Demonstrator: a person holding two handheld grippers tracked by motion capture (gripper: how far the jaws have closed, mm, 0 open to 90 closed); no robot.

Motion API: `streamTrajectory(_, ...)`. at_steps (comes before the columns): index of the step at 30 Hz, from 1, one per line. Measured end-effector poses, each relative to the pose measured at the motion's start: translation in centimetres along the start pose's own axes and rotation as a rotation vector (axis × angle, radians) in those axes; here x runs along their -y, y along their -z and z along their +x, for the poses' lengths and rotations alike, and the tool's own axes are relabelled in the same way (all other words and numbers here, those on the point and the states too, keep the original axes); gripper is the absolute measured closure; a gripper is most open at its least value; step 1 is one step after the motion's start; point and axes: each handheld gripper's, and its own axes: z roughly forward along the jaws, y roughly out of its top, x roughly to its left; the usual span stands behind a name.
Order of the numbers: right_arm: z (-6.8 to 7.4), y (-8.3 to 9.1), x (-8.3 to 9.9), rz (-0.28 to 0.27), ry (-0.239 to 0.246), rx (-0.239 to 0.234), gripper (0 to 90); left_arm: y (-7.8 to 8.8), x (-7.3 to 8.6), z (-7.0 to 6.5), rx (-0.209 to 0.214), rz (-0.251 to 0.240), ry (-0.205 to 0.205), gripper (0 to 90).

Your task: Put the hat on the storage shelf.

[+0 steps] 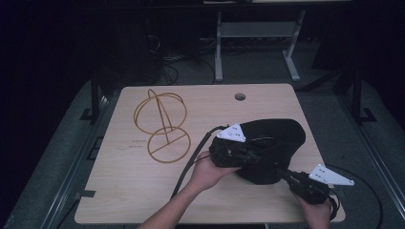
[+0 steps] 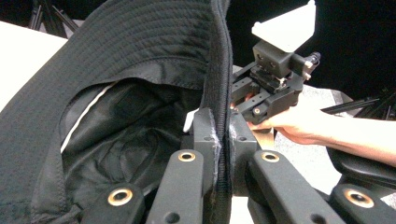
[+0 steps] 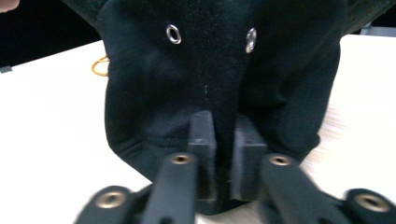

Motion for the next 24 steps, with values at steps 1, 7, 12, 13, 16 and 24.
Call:
streamTrajectory(1,0.0,0.0,0.0,0.000,0.000,0.000,84.8,0.1,0.1,0.0,0.000,0.002,0.003,85.2)
streamTrajectory(7,0.2,0.2,-0.4,0.009,0.024,-0.007,86.6,0.6,0.5,-0.1,-0.018,-0.002,-0.013,85.0)
streamTrajectory(12,0.4,0.3,-1.0,0.000,0.060,-0.013,87.1,1.3,0.6,-0.4,-0.052,0.010,-0.042,84.4)
streamTrajectory(13,0.5,0.4,-1.3,-0.002,0.071,-0.015,87.2,1.4,0.6,-0.5,-0.059,0.010,-0.046,83.1)
streamTrajectory(16,0.5,0.5,-1.6,-0.006,0.086,-0.012,87.3,1.9,0.6,-0.5,-0.073,0.018,-0.045,77.4)
streamTrajectory(24,0.1,1.2,-2.2,-0.020,0.096,-0.008,87.6,3.2,0.9,-0.8,-0.131,0.027,-0.065,66.3)
